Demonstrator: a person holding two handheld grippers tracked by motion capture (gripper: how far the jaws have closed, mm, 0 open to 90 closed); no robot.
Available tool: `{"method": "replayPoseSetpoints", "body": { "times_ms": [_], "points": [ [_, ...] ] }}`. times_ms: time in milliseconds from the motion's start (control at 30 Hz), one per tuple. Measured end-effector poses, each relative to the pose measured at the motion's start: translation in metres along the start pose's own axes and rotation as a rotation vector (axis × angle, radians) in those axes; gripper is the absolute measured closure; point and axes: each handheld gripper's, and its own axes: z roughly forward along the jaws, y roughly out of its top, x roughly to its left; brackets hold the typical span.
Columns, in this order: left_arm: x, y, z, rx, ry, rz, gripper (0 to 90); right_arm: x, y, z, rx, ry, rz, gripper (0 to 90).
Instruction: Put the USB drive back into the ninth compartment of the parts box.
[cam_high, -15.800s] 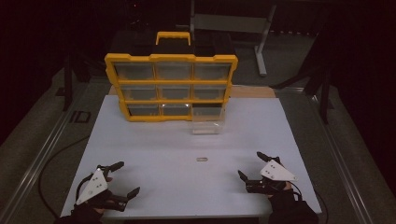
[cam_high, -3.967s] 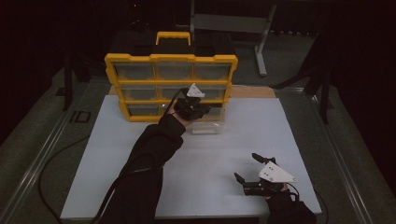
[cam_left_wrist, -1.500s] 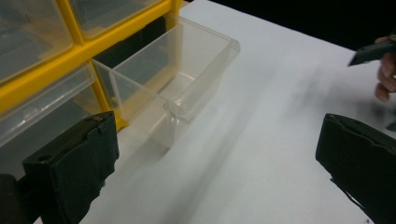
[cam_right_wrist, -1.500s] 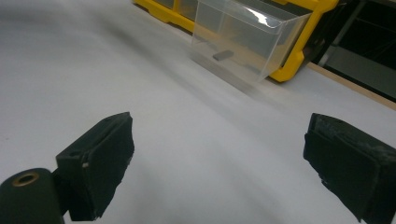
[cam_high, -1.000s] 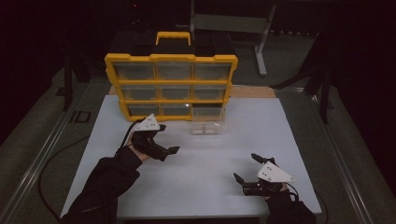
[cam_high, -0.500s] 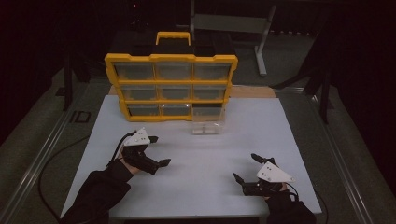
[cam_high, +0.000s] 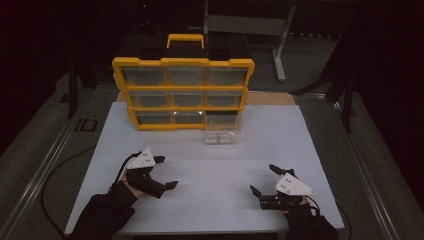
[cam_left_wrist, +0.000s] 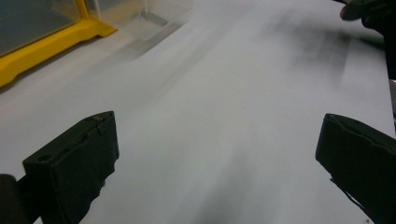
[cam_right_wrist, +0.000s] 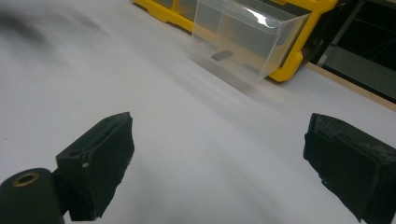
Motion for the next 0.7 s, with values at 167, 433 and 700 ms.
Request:
{"method": "replayPoseSetpoints", "body": {
  "times_ms": [167, 433, 700],
  "points": [
    [-0.002, -0.013, -0.006, -0.002, 0.004, -0.007, 0.1, 0.0, 0.0, 0.0, 0.002, -0.001, -0.002, 8.2],
    [-0.006, -0.025, -0.016, -0.005, 0.002, -0.014, 0.1, 0.0, 0.0, 0.0, 0.001, -0.001, -0.003, 8.2],
    [-0.009, -0.035, -0.025, -0.011, 0.015, -0.012, 0.1, 0.0, 0.0, 0.0, 0.001, -0.001, -0.003, 8.2]
  ]
}}
